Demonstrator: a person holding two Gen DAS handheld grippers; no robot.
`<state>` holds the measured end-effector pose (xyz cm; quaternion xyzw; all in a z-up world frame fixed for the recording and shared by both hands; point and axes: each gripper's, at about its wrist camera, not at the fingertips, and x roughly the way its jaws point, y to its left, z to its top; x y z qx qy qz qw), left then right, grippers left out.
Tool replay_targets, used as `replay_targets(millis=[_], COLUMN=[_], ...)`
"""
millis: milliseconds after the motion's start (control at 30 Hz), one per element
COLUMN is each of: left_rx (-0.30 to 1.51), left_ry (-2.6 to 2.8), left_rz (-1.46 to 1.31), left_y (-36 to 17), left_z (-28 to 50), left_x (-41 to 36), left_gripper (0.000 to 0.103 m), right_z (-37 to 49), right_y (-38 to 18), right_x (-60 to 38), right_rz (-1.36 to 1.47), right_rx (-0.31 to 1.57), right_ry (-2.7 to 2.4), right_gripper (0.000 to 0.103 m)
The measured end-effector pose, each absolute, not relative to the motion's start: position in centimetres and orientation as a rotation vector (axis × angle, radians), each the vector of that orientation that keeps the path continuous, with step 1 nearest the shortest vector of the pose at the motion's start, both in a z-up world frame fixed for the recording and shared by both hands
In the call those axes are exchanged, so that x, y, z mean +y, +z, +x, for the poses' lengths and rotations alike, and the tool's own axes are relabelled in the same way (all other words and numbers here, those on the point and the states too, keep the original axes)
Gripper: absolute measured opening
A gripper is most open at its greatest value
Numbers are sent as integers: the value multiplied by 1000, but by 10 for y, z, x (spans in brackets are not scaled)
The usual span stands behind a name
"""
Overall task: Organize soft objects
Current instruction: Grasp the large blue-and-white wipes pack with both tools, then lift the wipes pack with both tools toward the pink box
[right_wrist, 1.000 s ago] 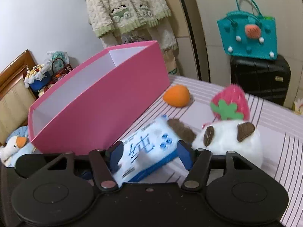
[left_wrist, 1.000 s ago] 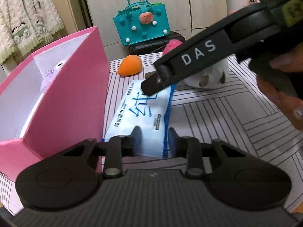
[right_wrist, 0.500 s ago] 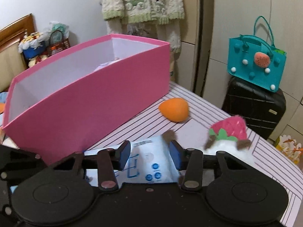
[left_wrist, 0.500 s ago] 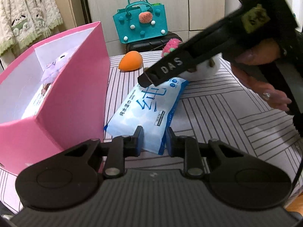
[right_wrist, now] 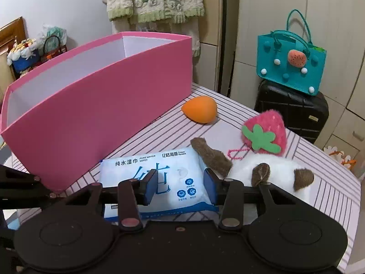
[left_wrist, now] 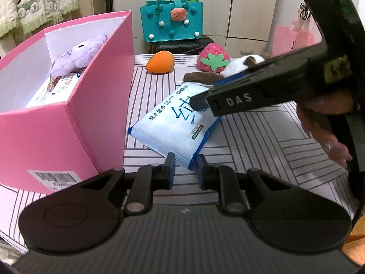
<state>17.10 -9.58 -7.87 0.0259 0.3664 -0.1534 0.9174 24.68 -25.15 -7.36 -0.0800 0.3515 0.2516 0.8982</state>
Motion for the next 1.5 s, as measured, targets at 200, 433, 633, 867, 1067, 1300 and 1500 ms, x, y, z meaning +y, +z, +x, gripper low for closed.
replay_targets(millis=[200,433,633,867,1067,1300,1500], left_rx=[737,724,765,855,879,900,871], left_ry=[-321,-382,-485,-542,-566,-405,-361], left_rz=[65,22,-28,38,-2,-34,-117], left_y=[-81,-80,-78,-72,-56,-66,-71], left_z=[170,165,160,153,158,178,185], left_x=[-96,-93,-81,-77,-77,-88,-87], left_gripper=[24,32,32,33,37,47,47], right_z=[250,230,199,162,164,179,171], right_y=[-81,-84,-81,-83,-80,-85,-94], right_x=[-268,-277,-290,-311,-326,-307,-304], right_rz=[-35,-8,-22,32,156,101,35], right_rx=[798,779,808,859,817,801,769], right_ry=[484,537,538,594,639,556,540], right_gripper=[68,41,40,39,48,57,57])
